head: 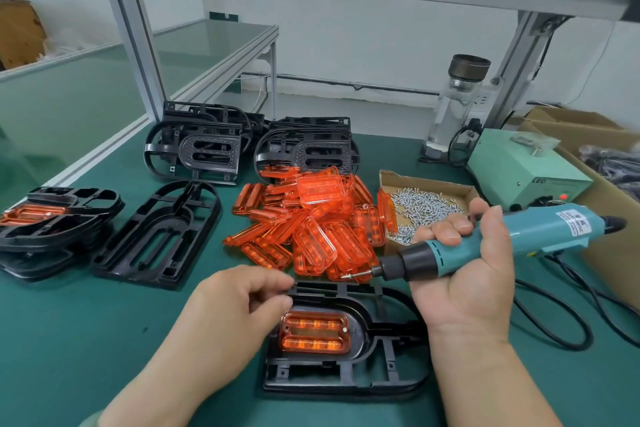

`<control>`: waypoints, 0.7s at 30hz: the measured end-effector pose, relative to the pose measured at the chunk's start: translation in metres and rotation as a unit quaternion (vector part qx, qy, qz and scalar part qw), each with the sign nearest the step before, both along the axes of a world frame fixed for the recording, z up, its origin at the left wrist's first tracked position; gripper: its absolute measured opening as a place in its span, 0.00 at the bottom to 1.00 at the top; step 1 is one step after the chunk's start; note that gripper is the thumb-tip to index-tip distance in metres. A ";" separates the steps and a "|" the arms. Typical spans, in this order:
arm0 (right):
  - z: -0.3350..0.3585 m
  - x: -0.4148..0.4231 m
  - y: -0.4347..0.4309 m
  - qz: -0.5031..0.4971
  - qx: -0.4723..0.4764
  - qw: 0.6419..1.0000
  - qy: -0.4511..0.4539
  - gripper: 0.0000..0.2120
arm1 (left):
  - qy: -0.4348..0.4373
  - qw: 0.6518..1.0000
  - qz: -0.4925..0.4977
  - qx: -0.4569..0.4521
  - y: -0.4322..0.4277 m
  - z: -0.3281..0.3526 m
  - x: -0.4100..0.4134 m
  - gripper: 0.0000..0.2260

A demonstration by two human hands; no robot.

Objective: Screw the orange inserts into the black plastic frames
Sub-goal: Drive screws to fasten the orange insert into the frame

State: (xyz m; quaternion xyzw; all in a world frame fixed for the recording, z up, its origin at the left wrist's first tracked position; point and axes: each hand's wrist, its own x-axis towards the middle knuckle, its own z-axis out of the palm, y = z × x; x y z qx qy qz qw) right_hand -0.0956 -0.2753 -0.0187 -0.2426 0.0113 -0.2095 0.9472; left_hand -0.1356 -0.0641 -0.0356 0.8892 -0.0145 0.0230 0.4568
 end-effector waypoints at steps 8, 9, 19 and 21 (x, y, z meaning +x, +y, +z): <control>-0.001 0.000 0.006 -0.016 -0.029 0.998 0.048 0.07 | 0.057 0.986 -0.116 0.104 0.017 -0.013 -0.001 0.17; -0.001 0.000 0.008 -0.015 -0.034 0.998 0.052 0.07 | 0.055 0.986 -0.118 0.104 0.018 -0.014 -0.001 0.17; 0.007 -0.004 0.036 0.042 -0.106 0.992 0.058 0.08 | 0.050 0.983 -0.136 0.110 0.019 -0.018 0.002 0.16; 0.007 -0.004 0.043 0.049 -0.119 0.990 0.051 0.07 | 0.053 0.983 -0.133 0.110 0.019 -0.019 0.002 0.16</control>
